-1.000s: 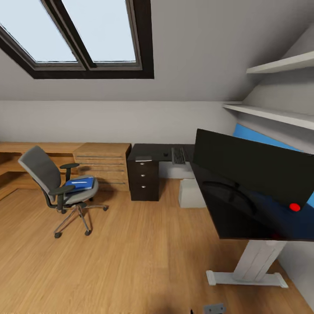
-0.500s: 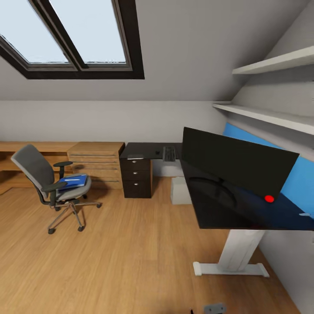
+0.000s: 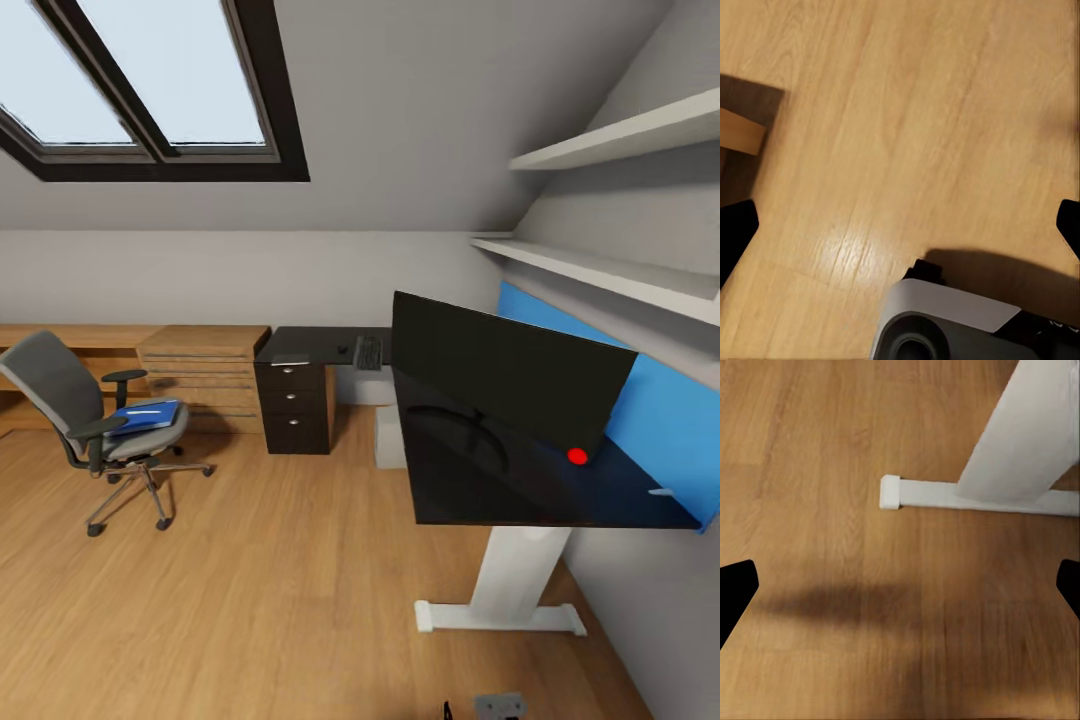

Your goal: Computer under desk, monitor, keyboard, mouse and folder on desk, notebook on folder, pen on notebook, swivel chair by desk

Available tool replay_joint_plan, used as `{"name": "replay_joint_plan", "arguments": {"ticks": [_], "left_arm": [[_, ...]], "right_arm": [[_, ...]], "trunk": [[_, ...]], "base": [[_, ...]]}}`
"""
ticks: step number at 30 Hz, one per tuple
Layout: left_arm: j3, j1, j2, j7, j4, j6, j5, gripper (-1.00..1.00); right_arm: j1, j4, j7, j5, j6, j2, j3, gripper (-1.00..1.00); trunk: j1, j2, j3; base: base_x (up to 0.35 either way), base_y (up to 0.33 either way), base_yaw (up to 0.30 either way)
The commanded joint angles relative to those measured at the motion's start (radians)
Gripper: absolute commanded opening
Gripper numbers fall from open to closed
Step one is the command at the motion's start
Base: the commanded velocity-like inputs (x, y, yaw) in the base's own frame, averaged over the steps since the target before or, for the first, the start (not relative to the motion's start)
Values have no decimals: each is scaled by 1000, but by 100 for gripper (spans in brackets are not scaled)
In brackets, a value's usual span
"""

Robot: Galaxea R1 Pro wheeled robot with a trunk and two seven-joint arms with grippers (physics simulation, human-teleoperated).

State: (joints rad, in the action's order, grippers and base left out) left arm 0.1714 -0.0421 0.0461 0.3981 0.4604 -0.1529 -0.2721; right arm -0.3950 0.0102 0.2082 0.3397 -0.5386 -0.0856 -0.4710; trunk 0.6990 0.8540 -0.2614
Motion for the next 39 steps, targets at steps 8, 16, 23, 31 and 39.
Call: {"name": "replay_joint_plan", "arguments": {"ticks": [8,16,23,31,39], "left_arm": [[8,-1,-2,7,0,-6,-12,100],[7,0,-3,7,0,-7,-12,100],[4,0,-6,8,0,-23,-13,100],[2,-1,-13,10,0,-58,-14,100],[1,-1,-14,10,0,-63,-15,100]], "right_arm": [[-4,-184,69,187,-4,74,54,100],[-9,-420,83,410,3,178,114,100],[-8,-862,88,564,305,316,198,100],[-8,-1031,86,653,532,375,531,100],[-8,-1044,49,673,550,363,662,100]], "trunk": [[0,1,-1],[0,1,-1],[0,1,-1],[0,1,-1],[0,1,-1]], "base": [[0,-69,0],[0,-6,0],[0,0,0],[0,-13,0],[0,-212,0]]}}
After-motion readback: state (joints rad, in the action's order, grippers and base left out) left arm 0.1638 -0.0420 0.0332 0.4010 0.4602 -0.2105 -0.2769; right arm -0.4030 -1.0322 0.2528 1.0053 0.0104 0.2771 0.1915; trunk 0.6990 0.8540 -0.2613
